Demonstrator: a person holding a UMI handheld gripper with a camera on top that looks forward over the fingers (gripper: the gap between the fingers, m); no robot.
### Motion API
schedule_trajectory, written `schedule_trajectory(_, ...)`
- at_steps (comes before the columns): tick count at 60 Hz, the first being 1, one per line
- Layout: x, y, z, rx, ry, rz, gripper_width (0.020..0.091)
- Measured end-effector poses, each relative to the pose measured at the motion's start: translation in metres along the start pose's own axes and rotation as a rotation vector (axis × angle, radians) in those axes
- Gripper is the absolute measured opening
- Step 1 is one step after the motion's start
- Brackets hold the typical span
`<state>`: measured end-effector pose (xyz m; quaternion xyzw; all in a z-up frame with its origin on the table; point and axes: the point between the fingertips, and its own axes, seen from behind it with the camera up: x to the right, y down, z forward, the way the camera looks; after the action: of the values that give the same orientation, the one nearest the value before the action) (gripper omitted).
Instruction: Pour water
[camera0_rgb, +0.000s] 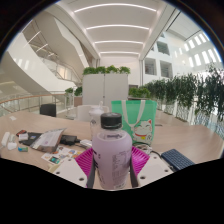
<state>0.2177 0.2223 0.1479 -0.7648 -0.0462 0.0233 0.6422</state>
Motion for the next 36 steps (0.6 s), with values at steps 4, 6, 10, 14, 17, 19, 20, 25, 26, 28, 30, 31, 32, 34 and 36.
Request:
schedule_trajectory(4, 0.013, 0.018, 0.003, -0.038, -0.031, 0.034, 0.0506)
schedule_trajectory(6, 0.011, 0.041, 0.005, -0.053, -0.038, 0.039, 0.0506)
schedule_trajectory(10, 0.012, 0.065, 0.004, -0.071, -0.047, 0.028, 0.0506)
schedule_trajectory(14, 0.018, 0.080, 0.001, -0.097, -0.053, 0.015, 0.0505)
schedule_trajectory(17, 0.014, 0.083, -0.003, -0.067, -0.064, 0.006, 0.0507)
schedule_trajectory(19, 0.015, 0.084, -0.004, -0.061, -0.063, 0.013, 0.0508)
schedule_trajectory(20, 0.017, 0.085, 0.000, -0.065, -0.062, 0.022, 0.0508)
schedule_trajectory(25, 0.017, 0.086, -0.005, -0.055, -0.068, 0.047, 0.0509)
schedule_trajectory(26, 0.017, 0.086, -0.001, -0.056, -0.069, 0.048, 0.0509)
schedule_trajectory(28, 0.018, 0.086, -0.002, -0.056, -0.069, 0.042, 0.0526)
schedule_trajectory(30, 0.017, 0.086, -0.003, -0.063, -0.068, 0.035, 0.0549)
schedule_trajectory(31, 0.017, 0.085, -0.002, -0.069, -0.066, 0.031, 0.0556)
schedule_trajectory(32, 0.017, 0.087, -0.004, -0.081, -0.065, 0.025, 0.0567)
schedule_trajectory(34, 0.017, 0.091, -0.005, -0.117, -0.058, 0.005, 0.0599)
schedule_trajectory(36, 0.021, 0.095, -0.006, -0.145, -0.047, -0.016, 0.0669)
